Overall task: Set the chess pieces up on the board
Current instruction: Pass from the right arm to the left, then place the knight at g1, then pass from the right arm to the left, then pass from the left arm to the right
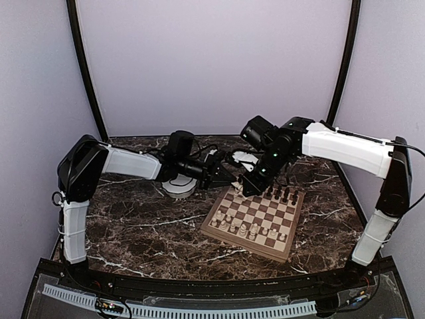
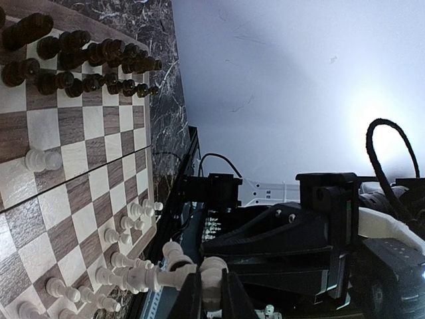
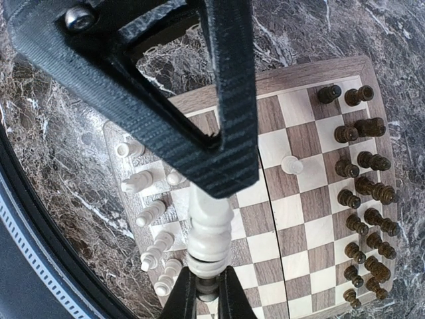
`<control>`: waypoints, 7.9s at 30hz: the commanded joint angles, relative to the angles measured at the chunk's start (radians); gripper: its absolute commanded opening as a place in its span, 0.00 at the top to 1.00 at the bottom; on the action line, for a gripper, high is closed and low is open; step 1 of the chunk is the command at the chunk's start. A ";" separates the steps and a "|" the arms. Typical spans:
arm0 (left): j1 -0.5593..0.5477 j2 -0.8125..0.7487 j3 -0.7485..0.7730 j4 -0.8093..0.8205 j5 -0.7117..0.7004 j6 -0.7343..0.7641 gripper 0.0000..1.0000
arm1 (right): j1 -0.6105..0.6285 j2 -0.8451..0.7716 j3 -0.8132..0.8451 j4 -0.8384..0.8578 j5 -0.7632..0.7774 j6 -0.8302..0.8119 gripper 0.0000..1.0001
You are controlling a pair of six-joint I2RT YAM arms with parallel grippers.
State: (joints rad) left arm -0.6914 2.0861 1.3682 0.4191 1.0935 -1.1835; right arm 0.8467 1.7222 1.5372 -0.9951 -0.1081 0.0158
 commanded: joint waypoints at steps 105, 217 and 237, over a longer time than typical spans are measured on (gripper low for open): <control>-0.610 0.250 0.707 -1.052 -1.131 1.135 1.00 | -0.263 -0.062 -0.468 0.305 -0.137 0.094 0.97; -0.010 -0.245 0.051 -0.142 -0.075 0.150 0.94 | 0.081 -0.254 -0.022 0.210 0.081 0.039 0.75; 0.021 -0.236 -0.001 0.305 -0.171 -0.196 0.94 | -0.235 -0.431 -0.518 1.113 -0.435 0.818 0.56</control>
State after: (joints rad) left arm -0.6662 1.8828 1.3884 0.6575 0.9188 -1.3506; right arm 0.6224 1.2434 0.9722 -0.0765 -0.4397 0.7334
